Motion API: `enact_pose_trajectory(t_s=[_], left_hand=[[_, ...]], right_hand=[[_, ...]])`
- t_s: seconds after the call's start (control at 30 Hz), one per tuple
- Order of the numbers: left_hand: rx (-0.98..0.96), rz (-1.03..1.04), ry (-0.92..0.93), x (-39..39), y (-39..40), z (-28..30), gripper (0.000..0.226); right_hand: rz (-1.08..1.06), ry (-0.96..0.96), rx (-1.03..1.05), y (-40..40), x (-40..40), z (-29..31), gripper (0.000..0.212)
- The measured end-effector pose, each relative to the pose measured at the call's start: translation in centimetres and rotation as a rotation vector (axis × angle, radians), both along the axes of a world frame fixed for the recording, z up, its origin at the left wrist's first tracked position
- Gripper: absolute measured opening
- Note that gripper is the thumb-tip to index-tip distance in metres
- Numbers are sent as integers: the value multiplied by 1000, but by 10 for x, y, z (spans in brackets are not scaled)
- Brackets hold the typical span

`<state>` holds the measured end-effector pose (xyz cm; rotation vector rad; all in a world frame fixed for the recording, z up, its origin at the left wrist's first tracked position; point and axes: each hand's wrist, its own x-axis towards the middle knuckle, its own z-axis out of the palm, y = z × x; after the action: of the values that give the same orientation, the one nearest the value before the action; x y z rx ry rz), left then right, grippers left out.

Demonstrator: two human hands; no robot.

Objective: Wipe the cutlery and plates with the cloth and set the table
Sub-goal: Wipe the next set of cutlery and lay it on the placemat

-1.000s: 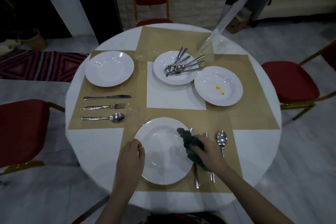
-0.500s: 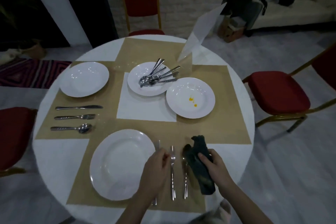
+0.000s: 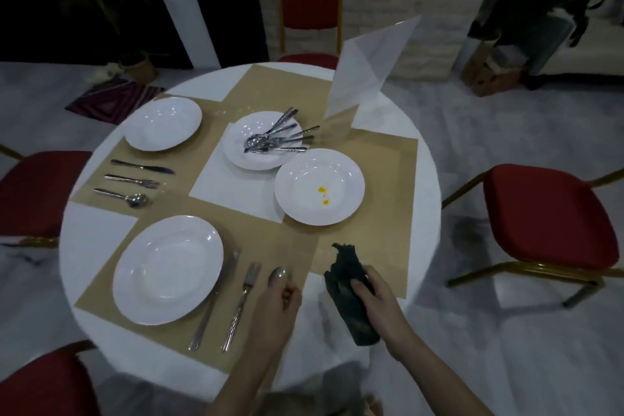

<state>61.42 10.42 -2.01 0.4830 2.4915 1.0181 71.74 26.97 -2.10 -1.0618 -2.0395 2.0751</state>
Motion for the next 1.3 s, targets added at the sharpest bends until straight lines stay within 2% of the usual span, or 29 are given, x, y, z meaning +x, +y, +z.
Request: enact_pose_trajectory(t_s=[0.17, 0.3, 0.63, 0.8, 1.13, 1.3], left_hand=[[59, 39, 5, -4, 21, -1, 12], [125, 107, -145, -25, 40, -7, 14], [158, 237, -280, -49, 93, -9, 14], [147, 371, -241, -56, 134, -6, 12], [336, 718, -186, -42, 264, 27, 13], [330, 819, -159, -47, 274, 23, 14]], right_hand=[[17, 23, 86, 23, -19, 3, 21], [7, 10, 71, 44, -39, 8, 15], [143, 23, 60, 122, -106, 20, 12], [292, 17, 32, 168, -143, 14, 15], [639, 40, 55, 276, -196, 23, 17], [743, 44, 81, 285, -222, 21, 18]])
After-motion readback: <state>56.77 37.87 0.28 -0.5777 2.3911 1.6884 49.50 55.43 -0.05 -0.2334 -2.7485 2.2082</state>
